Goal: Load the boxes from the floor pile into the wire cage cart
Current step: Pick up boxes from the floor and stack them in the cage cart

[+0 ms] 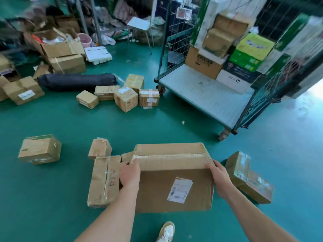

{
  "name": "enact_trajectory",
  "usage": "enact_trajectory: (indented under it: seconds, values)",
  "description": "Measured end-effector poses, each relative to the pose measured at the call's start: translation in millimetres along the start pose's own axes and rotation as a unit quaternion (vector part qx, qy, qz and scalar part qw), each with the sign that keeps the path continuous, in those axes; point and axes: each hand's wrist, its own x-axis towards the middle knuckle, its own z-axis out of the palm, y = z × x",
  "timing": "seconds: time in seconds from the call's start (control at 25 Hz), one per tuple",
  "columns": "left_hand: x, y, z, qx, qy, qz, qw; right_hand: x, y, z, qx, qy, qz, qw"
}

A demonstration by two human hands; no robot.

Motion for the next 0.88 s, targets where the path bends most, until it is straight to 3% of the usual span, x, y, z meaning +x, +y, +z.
enact_trajectory:
  seconds: [0.32,0.52,0.72,0.88]
  values:
    - [-40.2,166.5,121.1,0.066,-0.159,0.196,0.965,46.3,-81.1,-132.1,0.102,-0.038,-0.034,0.993]
    - [-64.5,247.4,169.6,0.012,-0.215,0.284,0.934,79.7,-121.0,-181.5,0.093,0.046,-0.072,0.992]
    - [-56.8,309.2,211.2,0.008,-0.297,0.396,0.869,127.8,-153.6,-212.2,0.102,0.122,-0.125,0.979]
    - [-19.7,368.3,255.3,0.045,-0.367,0.405,0.836,179.4,-209.8,-216.9,0.091,0.159,-0.163,0.969]
